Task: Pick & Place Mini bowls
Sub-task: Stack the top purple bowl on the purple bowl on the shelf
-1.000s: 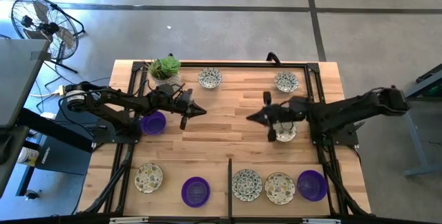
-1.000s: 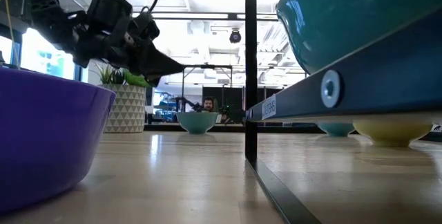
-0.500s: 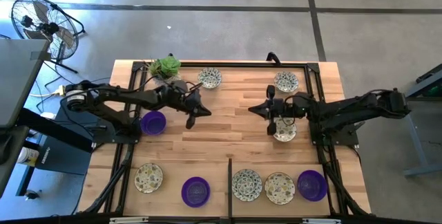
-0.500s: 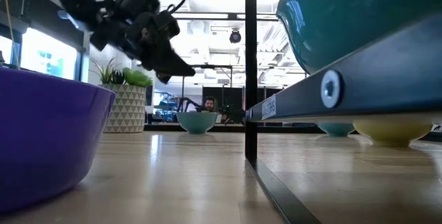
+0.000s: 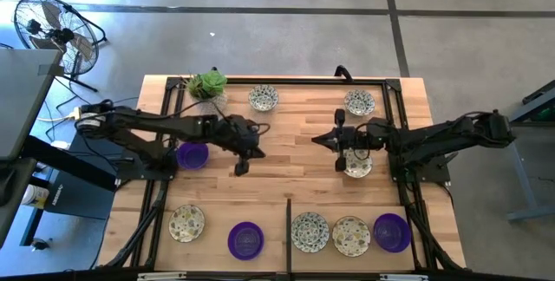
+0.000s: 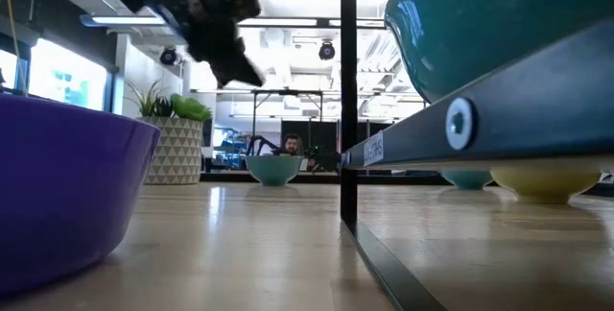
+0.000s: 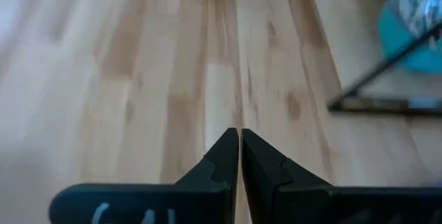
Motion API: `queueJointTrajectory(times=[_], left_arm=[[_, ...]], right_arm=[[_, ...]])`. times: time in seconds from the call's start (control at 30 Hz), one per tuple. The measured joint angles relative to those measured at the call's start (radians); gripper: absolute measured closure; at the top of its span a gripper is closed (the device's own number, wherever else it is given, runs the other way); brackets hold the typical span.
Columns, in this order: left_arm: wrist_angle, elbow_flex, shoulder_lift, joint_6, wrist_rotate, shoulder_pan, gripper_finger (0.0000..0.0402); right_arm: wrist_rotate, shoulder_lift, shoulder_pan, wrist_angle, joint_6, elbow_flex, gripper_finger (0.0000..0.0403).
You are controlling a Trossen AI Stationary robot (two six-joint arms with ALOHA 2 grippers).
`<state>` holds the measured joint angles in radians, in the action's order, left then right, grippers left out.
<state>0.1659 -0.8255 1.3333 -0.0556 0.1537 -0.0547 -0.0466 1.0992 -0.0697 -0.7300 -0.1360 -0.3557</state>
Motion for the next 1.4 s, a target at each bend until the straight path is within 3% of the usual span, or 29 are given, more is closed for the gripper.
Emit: queueJointTrajectory(times=[0.23,0.57,0.67,0.87,1.13,1.27,1.4], left_arm=[[0.325,0.003,-0.112,-0.222,-0.150,0.082,0.0387],[0.731,0.004,-0.180,-0.639,-0.162,0.204,0.0387],[0.824,0.004,-0.180,-0.734,-0.227,0.269,0.0387],[0.894,0.004,-0.180,-0.878,-0.295,0.369,0.0371],[0.941,0.012,-0.173,-0.870,-0.382,0.383,0.0261],[0.904,0.094,-0.218,-0.876,-0.394,0.381,0.0225],[0.804,0.210,-0.252,-0.920,-0.366,0.382,0.0220]], right_arm=[[0.010,0.000,0.000,0.019,-0.004,0.000,0.0403],[0.015,0.000,0.000,0.030,-0.004,0.000,0.0403],[0.013,0.000,0.000,0.029,-0.004,0.000,0.0403],[0.013,0.000,0.000,0.030,-0.004,0.000,0.0403],[0.013,0.000,0.000,0.030,-0.003,0.000,0.0403],[0.010,0.000,0.000,0.030,-0.002,0.000,0.0403],[0.006,0.000,0.000,0.030,0.000,0.000,0.0403]])
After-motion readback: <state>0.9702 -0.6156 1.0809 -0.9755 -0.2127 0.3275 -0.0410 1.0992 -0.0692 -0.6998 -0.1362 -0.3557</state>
